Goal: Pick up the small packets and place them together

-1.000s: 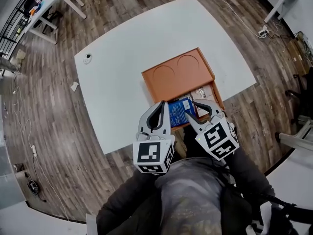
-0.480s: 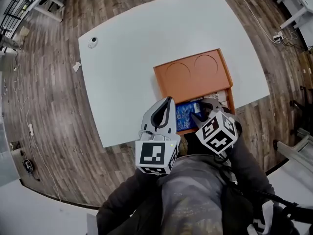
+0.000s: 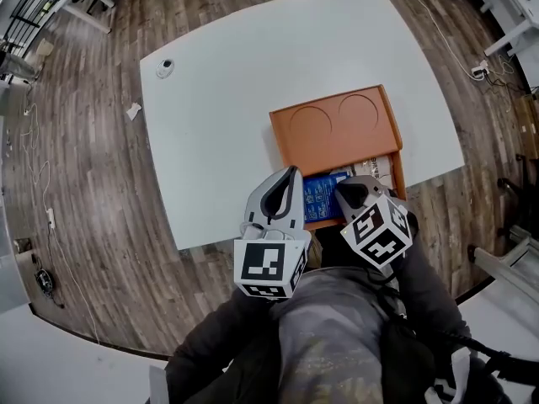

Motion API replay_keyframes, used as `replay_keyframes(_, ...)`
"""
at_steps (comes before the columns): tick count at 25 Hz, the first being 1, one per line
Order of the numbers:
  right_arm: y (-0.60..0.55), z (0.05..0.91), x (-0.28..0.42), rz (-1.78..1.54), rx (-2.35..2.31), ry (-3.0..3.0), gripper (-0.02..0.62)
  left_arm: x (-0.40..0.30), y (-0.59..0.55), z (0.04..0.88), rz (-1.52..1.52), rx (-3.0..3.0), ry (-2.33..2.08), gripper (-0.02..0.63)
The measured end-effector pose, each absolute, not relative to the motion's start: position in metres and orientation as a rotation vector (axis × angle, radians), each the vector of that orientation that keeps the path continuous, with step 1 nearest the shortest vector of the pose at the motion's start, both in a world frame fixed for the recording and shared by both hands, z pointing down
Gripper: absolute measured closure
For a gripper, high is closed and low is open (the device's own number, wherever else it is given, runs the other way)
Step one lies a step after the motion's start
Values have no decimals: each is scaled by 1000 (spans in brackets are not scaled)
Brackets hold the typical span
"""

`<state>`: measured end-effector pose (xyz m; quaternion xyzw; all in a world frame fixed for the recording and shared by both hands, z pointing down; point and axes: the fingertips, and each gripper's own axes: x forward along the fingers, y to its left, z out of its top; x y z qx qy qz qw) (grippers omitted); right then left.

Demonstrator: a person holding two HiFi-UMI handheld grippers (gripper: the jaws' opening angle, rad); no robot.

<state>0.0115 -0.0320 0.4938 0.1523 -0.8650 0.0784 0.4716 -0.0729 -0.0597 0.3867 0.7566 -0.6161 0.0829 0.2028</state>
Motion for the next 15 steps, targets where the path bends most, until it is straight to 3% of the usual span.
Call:
replay_keyframes(2,-35,495,14,190,389,-2114,563,-72,-59,386,230,2116,-1721,607)
replay_keyframes(3,-34,495,14,197,388,-2113,488,-71,-59,385,229,2117,-1723,607)
replay_keyframes(5,-34,496,11,212,383,-2115,437,-73,-58,383,228,2115,-1728,607)
replay_keyframes(9,-37,490,7,194,413,-2117,385,-79,-54,379,232,2109,-1741,607)
replay_keyframes(15,-33,499,2,271,405,-2100,373,-88,-46,383,242,2080,-1751,607)
